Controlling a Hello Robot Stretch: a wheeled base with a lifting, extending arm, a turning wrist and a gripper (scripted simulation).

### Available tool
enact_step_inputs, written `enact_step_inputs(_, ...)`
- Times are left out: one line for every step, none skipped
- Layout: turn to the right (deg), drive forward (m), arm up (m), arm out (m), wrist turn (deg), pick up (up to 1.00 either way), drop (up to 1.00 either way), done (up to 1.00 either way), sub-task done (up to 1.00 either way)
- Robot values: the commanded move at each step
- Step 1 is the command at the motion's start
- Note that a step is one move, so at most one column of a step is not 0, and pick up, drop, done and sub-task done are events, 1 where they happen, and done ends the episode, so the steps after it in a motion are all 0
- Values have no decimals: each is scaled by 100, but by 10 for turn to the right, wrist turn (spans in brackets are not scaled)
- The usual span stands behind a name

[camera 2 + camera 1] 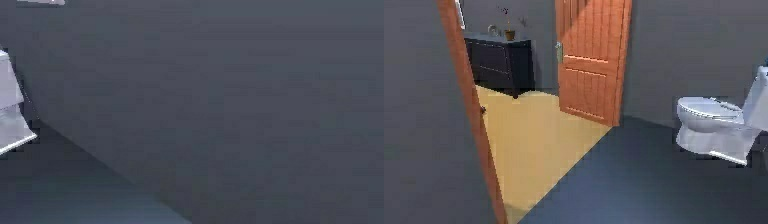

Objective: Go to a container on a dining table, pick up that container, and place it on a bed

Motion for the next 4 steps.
enact_step_inputs(0, 100, 0, 0, 0, 0, 0, 0, 0)
enact_step_inputs(-30, 0, 0, 0, 0, 0, 0, 0, 0)
enact_step_inputs(0, 30, 0, 0, 0, 0, 0, 0, 0)
enact_step_inputs(-450, 0, 0, 0, 0, 0, 0, 0, 0)
